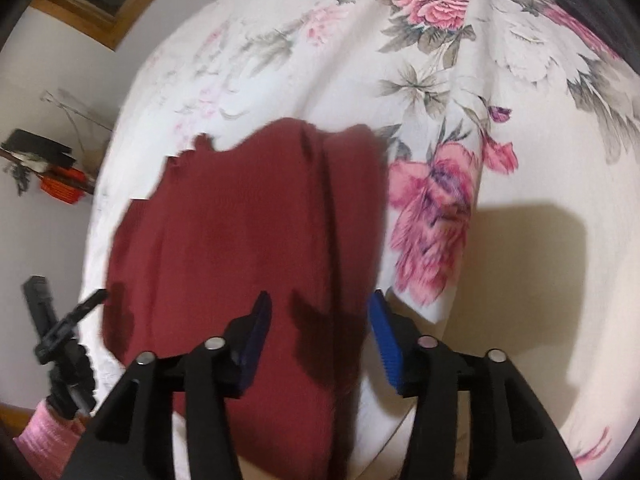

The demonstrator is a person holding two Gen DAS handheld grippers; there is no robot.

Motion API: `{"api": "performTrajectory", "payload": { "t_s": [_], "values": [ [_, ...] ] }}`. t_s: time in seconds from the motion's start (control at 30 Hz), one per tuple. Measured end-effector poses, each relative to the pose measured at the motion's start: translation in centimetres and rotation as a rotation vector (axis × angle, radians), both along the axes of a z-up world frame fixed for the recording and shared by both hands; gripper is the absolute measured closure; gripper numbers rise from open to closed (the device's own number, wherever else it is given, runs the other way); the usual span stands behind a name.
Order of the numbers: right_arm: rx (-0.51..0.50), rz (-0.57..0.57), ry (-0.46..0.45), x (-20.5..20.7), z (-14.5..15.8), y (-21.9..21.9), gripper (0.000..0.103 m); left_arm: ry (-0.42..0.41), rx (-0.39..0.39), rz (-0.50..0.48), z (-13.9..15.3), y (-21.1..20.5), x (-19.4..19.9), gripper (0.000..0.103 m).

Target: Fold small clothes

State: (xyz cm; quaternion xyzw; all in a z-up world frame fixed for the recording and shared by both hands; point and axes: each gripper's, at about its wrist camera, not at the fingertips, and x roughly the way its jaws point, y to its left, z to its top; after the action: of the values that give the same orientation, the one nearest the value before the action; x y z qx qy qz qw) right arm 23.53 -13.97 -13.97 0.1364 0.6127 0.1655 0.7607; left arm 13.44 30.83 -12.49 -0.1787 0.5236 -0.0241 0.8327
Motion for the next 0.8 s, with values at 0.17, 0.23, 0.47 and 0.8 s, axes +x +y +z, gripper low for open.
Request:
{"api": "performTrajectory", "payload": {
  "t_s": [0.17, 0.23, 0.47, 0.8],
  "values": [
    [0.054, 0.035, 0.070, 0.1, -1.9, 0.9, 0.058, 0.041, -0.010, 0.012, -2.0, 0.1, 0.7, 0.025],
    [0.079, 0.064, 0.046, -0.3, -1.4, 1.6, 0.071, 0.059, -0.019, 0.020, -2.8, 0.4, 0.9, 0.025],
    [0.034, 0.115, 0.005, -0.4, -0.8, 2.6, 0.080, 0.063, -0.016, 0.006, -3.6, 0.5, 1.0, 0.023],
    [0.119, 0.016, 0.093, -0.3, -3.5, 1.4, 0.074, 0.049, 0.007, -0.026, -4.1, 0.0, 1.1, 0.019]
  ]
}}
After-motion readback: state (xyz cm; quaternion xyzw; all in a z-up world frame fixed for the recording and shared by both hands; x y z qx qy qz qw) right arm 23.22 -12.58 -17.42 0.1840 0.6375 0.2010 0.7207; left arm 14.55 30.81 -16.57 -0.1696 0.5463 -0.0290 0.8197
